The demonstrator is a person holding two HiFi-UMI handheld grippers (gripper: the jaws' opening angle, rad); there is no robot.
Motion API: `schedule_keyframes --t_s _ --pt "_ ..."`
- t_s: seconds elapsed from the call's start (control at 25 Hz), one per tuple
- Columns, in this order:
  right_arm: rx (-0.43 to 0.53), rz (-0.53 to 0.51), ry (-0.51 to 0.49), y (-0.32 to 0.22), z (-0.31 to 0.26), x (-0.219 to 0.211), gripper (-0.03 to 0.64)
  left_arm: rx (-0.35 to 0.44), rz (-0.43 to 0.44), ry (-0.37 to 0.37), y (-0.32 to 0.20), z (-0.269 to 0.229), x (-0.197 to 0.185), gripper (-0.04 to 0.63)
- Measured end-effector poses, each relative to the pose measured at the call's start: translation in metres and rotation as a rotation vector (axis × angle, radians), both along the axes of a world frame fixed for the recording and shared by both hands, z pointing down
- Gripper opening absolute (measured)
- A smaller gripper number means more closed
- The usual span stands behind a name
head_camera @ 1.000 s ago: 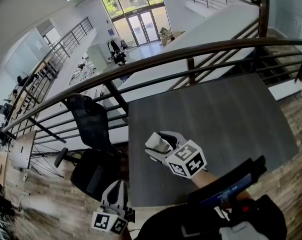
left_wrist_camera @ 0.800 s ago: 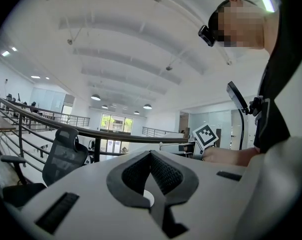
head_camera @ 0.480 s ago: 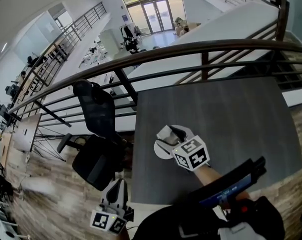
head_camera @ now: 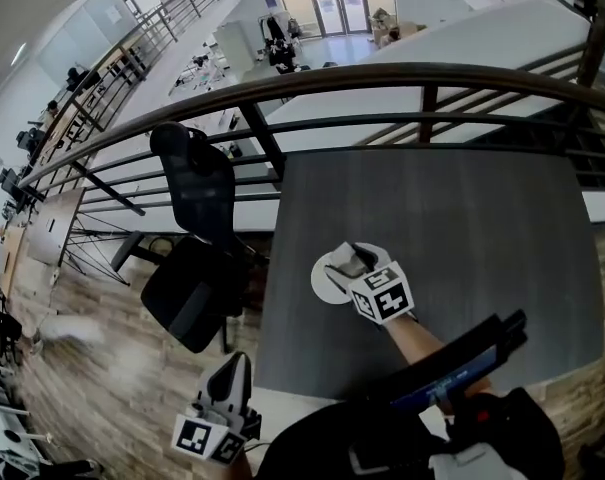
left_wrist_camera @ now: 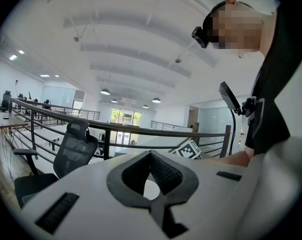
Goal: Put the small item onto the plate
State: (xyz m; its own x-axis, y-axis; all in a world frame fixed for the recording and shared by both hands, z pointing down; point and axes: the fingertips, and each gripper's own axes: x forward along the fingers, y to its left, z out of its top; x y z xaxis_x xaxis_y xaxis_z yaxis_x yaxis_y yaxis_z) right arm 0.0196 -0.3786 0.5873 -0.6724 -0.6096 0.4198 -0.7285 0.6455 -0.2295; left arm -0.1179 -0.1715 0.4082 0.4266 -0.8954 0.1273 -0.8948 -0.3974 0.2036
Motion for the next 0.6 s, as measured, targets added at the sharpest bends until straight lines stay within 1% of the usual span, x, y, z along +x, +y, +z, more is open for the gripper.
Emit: schedule_keyframes --t_s 0.12,0.24,0.32,0.44,0.6 --pt "-0.032 -0.004 0.013 -0.003 0.023 -0.003 0.318 -0.032 -0.020 -0.024 0.003 0.009 -0.005 0.003" --pt "-0.054 -0.019 0.029 -0.003 0.039 -0.007 0.318 -0.047 -0.035 -0.040 0.005 0.013 -0.008 0.003" --pt "-0.068 -0.027 0.042 -0.002 0.048 -0.006 0.318 -0.074 -0.053 -0.062 0.010 0.020 -0.010 0.003" --pt "-0.099 -0.039 0.061 -0.001 0.060 -0.007 0.318 -0.054 -0.053 -0.022 0.007 0.010 -0.003 0.003" --pt "-0.106 -0.039 0.088 -0.008 0.080 -0.011 0.318 -0.068 -0.067 -0.040 0.009 0.015 -0.009 0.003"
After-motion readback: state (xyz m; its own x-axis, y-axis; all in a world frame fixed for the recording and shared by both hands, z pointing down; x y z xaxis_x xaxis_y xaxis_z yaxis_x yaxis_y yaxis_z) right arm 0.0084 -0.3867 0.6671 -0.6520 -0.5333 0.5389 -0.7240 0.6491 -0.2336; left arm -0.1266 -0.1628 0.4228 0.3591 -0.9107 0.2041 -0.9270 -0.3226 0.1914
